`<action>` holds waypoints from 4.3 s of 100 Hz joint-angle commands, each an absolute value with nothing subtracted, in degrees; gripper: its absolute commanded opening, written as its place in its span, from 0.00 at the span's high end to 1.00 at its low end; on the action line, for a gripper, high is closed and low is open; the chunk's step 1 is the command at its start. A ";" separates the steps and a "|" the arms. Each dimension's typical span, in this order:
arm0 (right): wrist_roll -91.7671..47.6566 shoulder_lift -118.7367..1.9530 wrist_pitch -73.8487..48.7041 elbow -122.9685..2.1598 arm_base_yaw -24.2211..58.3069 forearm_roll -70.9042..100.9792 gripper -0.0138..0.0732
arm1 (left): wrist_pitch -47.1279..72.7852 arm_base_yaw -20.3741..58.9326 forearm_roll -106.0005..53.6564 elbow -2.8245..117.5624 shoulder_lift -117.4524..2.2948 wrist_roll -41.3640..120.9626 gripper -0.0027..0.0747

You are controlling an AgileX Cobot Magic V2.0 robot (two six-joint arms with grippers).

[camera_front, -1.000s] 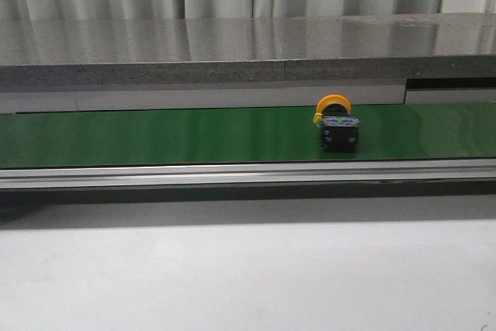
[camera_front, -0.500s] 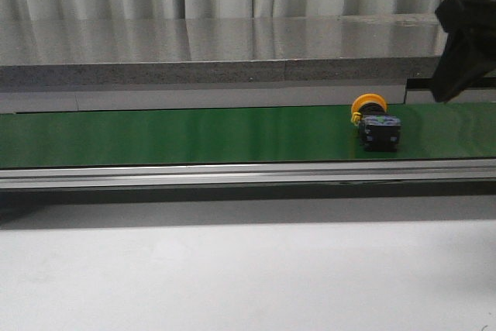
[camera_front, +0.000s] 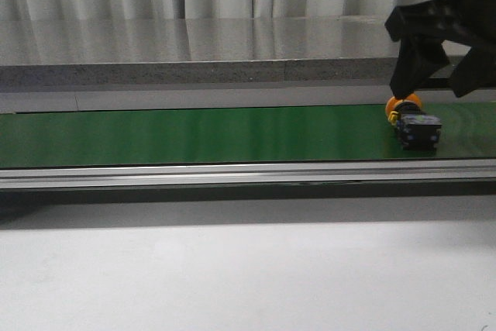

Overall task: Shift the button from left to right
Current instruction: 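Lower the right gripper onto the switch at the belt end and grasp it, then carry the switch with the right gripper over the green tray, then lower the switch into the green tray and open the right gripper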

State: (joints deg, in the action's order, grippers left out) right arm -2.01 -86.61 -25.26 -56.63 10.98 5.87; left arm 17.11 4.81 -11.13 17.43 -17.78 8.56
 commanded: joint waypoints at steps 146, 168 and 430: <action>-6.50 -95.37 -33.63 -73.75 -23.71 -10.25 0.59 | 12.30 4.76 -11.46 18.98 -18.22 7.98 0.99; -7.01 -100.02 -32.08 -73.75 -24.17 -9.81 0.59 | 12.30 4.76 -11.46 18.98 -18.22 7.98 0.99; -6.10 -32.60 -4.11 -26.81 -1.27 6.85 0.19 | 12.30 4.76 -11.46 18.98 -18.22 7.98 0.99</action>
